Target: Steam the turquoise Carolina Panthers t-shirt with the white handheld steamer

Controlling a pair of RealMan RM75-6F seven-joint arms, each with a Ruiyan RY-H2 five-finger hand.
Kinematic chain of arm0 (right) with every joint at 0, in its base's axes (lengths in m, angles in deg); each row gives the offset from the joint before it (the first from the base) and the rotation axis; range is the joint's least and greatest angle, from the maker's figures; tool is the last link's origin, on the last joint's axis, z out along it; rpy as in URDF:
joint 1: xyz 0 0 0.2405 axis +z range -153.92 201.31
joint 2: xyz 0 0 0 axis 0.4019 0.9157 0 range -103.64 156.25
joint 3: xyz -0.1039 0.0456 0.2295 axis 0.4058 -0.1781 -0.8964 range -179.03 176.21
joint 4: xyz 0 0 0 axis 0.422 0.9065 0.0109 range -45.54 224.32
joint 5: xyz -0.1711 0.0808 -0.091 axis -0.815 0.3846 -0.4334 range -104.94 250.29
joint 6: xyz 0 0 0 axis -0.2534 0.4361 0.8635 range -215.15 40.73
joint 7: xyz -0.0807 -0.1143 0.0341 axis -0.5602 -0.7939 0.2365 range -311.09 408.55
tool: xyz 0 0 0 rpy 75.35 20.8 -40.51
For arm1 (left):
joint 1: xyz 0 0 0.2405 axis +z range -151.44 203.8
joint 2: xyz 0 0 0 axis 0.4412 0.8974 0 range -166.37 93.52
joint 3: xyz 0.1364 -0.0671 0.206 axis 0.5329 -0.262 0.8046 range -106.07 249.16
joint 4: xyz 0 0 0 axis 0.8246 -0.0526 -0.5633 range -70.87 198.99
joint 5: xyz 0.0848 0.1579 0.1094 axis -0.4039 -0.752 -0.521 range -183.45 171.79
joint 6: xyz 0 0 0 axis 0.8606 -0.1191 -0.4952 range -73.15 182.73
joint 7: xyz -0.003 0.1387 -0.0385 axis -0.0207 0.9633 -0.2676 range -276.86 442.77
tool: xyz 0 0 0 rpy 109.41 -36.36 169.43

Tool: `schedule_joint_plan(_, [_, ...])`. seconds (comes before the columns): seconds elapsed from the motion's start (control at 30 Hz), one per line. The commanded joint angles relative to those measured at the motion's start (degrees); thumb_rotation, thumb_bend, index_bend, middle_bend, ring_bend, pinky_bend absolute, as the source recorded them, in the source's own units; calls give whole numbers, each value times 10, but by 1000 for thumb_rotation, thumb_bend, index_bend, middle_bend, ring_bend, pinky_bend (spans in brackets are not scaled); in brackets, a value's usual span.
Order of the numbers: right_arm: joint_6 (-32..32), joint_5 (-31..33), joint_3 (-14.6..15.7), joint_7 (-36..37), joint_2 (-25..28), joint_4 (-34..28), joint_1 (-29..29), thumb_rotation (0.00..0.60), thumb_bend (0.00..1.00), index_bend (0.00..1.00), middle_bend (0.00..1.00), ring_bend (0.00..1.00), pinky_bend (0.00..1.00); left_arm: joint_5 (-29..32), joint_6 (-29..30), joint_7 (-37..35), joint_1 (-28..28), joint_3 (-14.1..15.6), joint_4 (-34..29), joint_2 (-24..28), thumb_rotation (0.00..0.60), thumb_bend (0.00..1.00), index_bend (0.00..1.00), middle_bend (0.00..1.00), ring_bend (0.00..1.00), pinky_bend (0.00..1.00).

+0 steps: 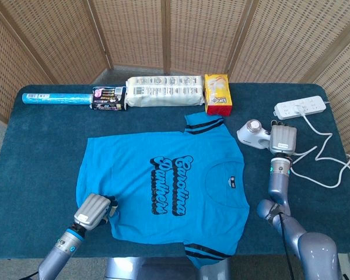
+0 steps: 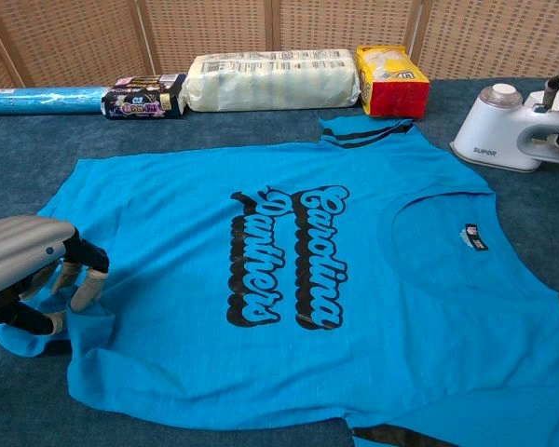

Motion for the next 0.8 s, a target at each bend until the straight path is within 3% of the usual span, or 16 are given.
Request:
schedule_joint_plan(0.03, [-11, -4, -4, -2, -17, 33, 9, 600, 403, 391, 451, 482, 503, 2, 0, 1, 0, 0, -2, 0, 600, 417, 719, 693, 646, 718])
schedule_joint_plan(0.27, [-15, -41, 6, 53, -30, 56, 17, 600, 402, 548, 603, 637, 641, 4, 0, 2, 1, 2, -3, -1, 600, 417, 719, 693, 646, 718])
schedule_joint_plan(0.4, [-13, -60, 10, 86, -34, 60, 21, 600, 385, 614, 684, 728, 668, 5, 0, 0, 0, 2, -3, -1, 600, 417, 719, 693, 646, 718])
schedule_joint_plan(0.8, [-24, -63, -14, 166, -29, 48, 16, 600, 380, 716, 779, 827, 782, 5, 2, -4, 1, 3, 2, -1, 600, 417, 719, 693, 646, 718])
